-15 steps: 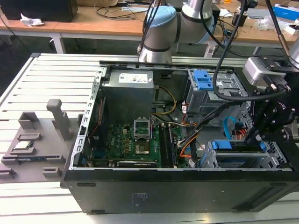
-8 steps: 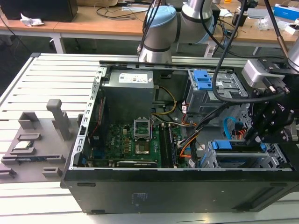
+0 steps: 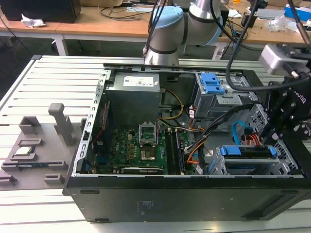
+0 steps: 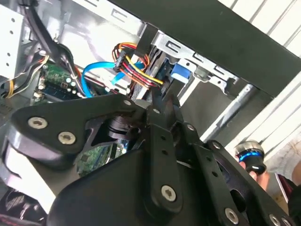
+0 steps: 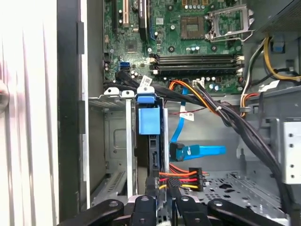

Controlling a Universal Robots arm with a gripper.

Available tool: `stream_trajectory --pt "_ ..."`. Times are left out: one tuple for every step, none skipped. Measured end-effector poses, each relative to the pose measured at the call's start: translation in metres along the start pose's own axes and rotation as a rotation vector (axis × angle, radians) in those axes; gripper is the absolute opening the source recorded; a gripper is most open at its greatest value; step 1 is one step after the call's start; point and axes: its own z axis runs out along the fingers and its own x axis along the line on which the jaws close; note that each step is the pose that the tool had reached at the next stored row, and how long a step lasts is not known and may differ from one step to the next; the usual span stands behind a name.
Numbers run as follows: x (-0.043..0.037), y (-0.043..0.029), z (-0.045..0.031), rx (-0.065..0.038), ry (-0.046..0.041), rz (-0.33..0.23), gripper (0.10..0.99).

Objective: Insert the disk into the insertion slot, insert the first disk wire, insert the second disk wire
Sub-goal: 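Insert the first disk wire, then insert the second disk wire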

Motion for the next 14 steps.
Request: stream_trajectory --pt "-0.0010 0.0005 -0.0085 0.000 0.0003 0.000 0.161" --pt "-0.0012 0.0007 -0.0130 0.000 0.0000 0.000 0.106" --pt "-0.0014 0.0008 -0.0167 0.000 0.0002 0.000 0.106" --pt "-0.0014 0.0010 -0.0211 0.000 0.0003 0.000 0.106" --pt "-0.0013 0.0011 -0.0229 0.000 0.0002 0.000 0.106" --pt "-0.0012 0.0012 -0.0243 0.000 0.0000 0.000 0.106" --pt "-0.0013 0.0012 -0.0244 0.000 0.0000 0.000 0.106" --pt "-0.0013 0.0012 -0.0246 0.000 0.0001 0.000 0.106" --pt "-0.0012 0.0012 -0.0247 0.000 0.0002 0.000 0.106" --pt "-0.0012 0.0012 -0.0247 0.000 0.0002 0.000 0.106" --pt "-0.0012 0.0012 -0.0248 0.000 0.0002 0.000 0.106" --pt "-0.0012 0.0012 -0.0248 0.000 0.0002 0.000 0.106" --pt "-0.0012 0.0012 -0.0248 0.000 0.0001 0.000 0.106" --pt "-0.0012 0.0012 -0.0248 0.000 0.0002 0.000 0.106"
